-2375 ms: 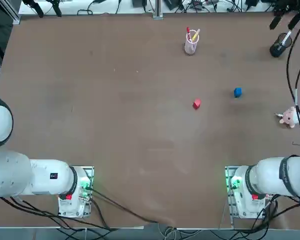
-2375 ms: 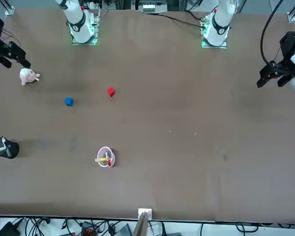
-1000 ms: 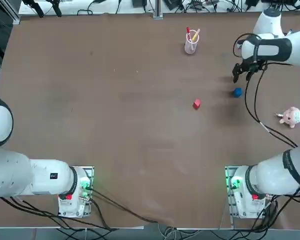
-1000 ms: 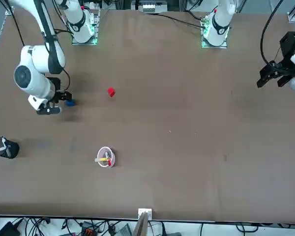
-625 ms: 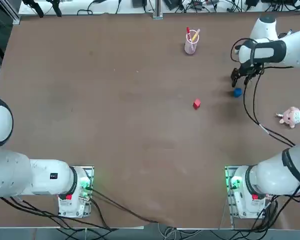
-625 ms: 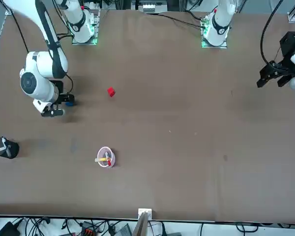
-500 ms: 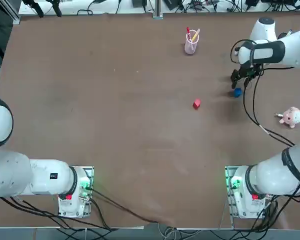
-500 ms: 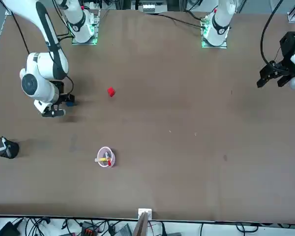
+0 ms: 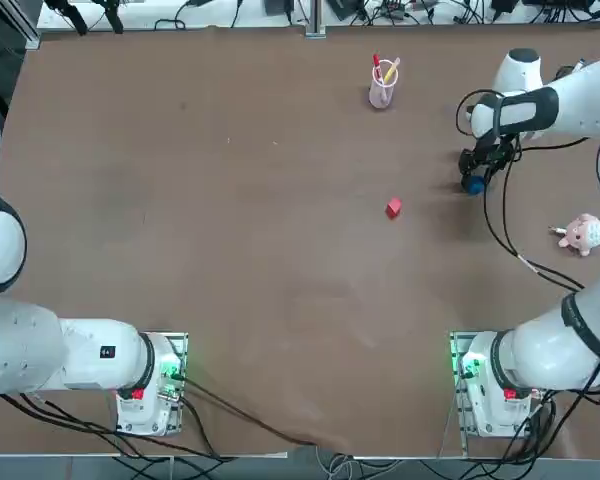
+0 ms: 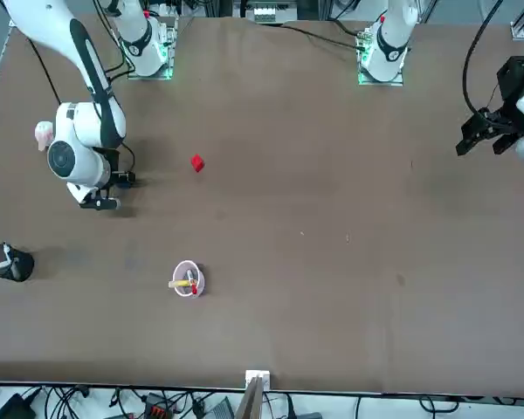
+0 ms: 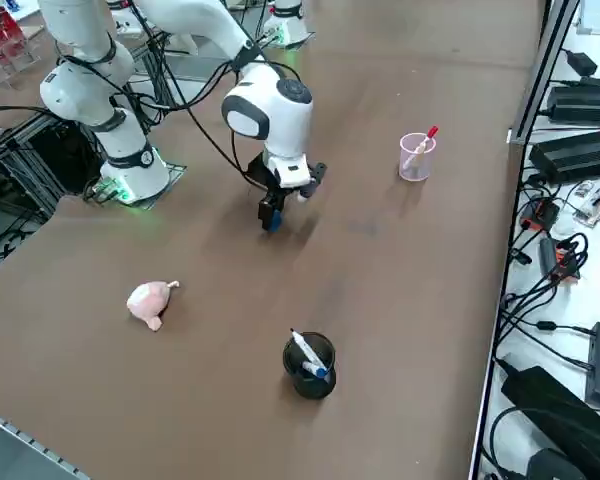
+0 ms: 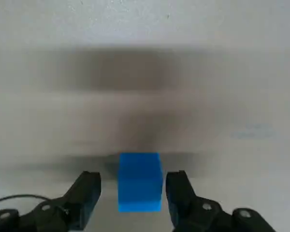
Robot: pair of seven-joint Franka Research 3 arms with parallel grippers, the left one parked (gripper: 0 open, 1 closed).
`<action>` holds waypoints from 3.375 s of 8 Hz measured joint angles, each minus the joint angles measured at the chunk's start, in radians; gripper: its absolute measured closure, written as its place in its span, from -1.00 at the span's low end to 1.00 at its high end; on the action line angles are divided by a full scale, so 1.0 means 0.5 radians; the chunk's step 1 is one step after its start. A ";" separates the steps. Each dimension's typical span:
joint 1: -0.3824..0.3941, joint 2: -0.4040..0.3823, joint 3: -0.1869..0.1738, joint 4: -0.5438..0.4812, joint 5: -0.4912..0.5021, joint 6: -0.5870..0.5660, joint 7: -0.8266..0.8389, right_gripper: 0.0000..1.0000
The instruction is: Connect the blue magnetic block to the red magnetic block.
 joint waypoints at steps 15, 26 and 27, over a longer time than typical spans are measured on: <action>0.096 0.212 0.016 0.374 0.000 -0.096 0.036 -0.47; 1.060 -0.117 0.052 0.544 0.003 -0.552 -0.195 -1.00; 1.152 -0.047 0.053 0.534 0.006 -0.452 -0.195 -1.00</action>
